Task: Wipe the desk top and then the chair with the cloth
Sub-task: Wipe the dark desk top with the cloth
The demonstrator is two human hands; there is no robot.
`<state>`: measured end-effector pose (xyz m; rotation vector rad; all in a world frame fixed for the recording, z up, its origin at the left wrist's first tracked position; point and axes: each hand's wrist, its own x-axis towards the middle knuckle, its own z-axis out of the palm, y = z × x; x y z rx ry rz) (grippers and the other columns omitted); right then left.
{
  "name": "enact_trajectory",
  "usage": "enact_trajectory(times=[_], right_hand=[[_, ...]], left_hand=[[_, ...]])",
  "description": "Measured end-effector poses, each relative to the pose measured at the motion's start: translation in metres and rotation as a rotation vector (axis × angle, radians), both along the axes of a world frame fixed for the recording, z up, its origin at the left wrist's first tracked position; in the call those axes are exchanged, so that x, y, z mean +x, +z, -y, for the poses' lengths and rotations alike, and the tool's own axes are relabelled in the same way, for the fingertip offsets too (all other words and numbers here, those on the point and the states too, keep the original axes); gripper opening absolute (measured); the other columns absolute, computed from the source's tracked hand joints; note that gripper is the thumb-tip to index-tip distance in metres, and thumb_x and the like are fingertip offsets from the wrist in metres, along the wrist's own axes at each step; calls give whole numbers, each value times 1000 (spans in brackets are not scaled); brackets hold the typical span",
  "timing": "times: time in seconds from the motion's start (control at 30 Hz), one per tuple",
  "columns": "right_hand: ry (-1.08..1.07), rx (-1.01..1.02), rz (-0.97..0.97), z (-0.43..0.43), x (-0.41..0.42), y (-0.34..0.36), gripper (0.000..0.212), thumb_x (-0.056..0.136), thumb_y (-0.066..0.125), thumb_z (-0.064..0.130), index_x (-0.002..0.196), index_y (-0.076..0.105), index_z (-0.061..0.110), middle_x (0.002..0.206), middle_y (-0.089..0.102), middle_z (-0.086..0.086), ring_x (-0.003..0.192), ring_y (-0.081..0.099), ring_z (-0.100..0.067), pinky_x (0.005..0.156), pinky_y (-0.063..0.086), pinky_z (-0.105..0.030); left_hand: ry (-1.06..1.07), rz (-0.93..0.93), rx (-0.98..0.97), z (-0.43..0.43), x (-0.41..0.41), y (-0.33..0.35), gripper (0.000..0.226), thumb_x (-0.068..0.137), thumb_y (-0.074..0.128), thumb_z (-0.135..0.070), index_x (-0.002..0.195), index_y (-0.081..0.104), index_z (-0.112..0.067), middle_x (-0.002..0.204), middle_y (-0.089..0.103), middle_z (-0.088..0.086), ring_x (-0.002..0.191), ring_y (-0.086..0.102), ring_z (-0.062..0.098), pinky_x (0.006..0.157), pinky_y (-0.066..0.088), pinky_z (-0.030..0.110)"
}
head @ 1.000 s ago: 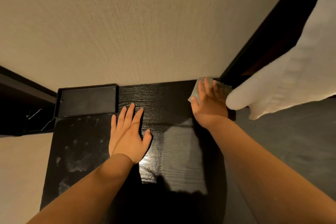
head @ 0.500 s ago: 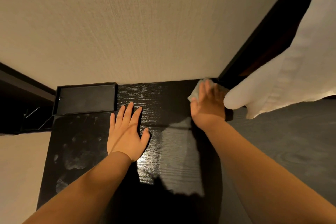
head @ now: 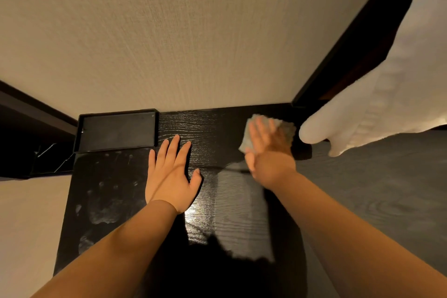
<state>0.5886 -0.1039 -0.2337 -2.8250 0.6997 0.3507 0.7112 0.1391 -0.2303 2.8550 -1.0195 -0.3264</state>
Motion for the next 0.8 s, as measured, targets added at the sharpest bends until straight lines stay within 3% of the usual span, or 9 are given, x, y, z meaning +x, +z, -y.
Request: enact_trajectory(times=[0.07, 0.13, 0.33, 0.4, 0.5, 0.6, 0.7, 0.8], right_hand=[[166, -1, 8, -10, -8, -1, 74, 98, 28, 50, 163, 18, 16, 170, 12, -5, 156, 7, -34, 126, 14, -53], [221, -12, -24, 8, -11, 0, 77, 98, 18, 57, 164, 13, 18, 171, 7, -2, 157, 3, -30, 126, 9, -52], [-154, -5, -65, 45, -20, 1, 76, 96, 2, 59, 162, -12, 22, 170, -17, 2, 156, -16, -28, 126, 10, -50], [-132, -53, -93, 23, -13, 3, 75, 100, 7, 57, 162, -10, 19, 170, -15, -3, 155, -13, -35, 125, 8, -55], [73, 3, -51, -15, -19, 5, 79, 98, 17, 60, 164, -3, 20, 171, -12, -2, 155, -15, -34, 125, -2, -56], [212, 17, 5, -9, -32, 8, 78, 97, 23, 61, 163, 15, 21, 171, 7, 1, 157, -2, -29, 126, 0, -54], [99, -79, -45, 15, -32, 11, 75, 100, 16, 55, 164, 8, 17, 172, 2, -3, 157, -1, -33, 126, 5, -51], [-45, -103, -107, 18, -25, 9, 74, 100, 8, 50, 163, 0, 12, 171, -4, -10, 155, -6, -40, 125, 14, -56]], left_hand=[[-1, 6, -4, 0, 0, 0, 78, 94, 35, -62, 165, 24, -30, 175, 11, 1, 162, 3, 25, 130, 6, 56], [0, 11, -1, 0, -1, 0, 78, 94, 35, -62, 165, 25, -30, 175, 12, 2, 162, 4, 26, 130, 6, 56], [-2, 17, -3, 0, 0, -2, 78, 94, 35, -62, 164, 26, -30, 175, 14, 2, 161, 6, 26, 129, 7, 56], [1, 17, -4, 0, 0, -1, 78, 93, 36, -61, 164, 27, -29, 175, 15, 2, 161, 7, 26, 129, 7, 56], [-1, 15, -21, 0, 0, -1, 78, 92, 37, -60, 163, 29, -29, 174, 16, 3, 161, 9, 27, 129, 8, 56], [2, 13, -52, -1, -1, -2, 77, 92, 39, -58, 162, 33, -27, 173, 21, 4, 160, 13, 28, 129, 10, 57], [4, 15, -63, -1, -1, -4, 76, 92, 41, -58, 162, 34, -28, 173, 22, 3, 160, 15, 28, 129, 11, 58], [9, 12, -59, -1, -1, -4, 76, 92, 41, -58, 162, 32, -29, 173, 20, 2, 160, 13, 28, 129, 12, 58]])
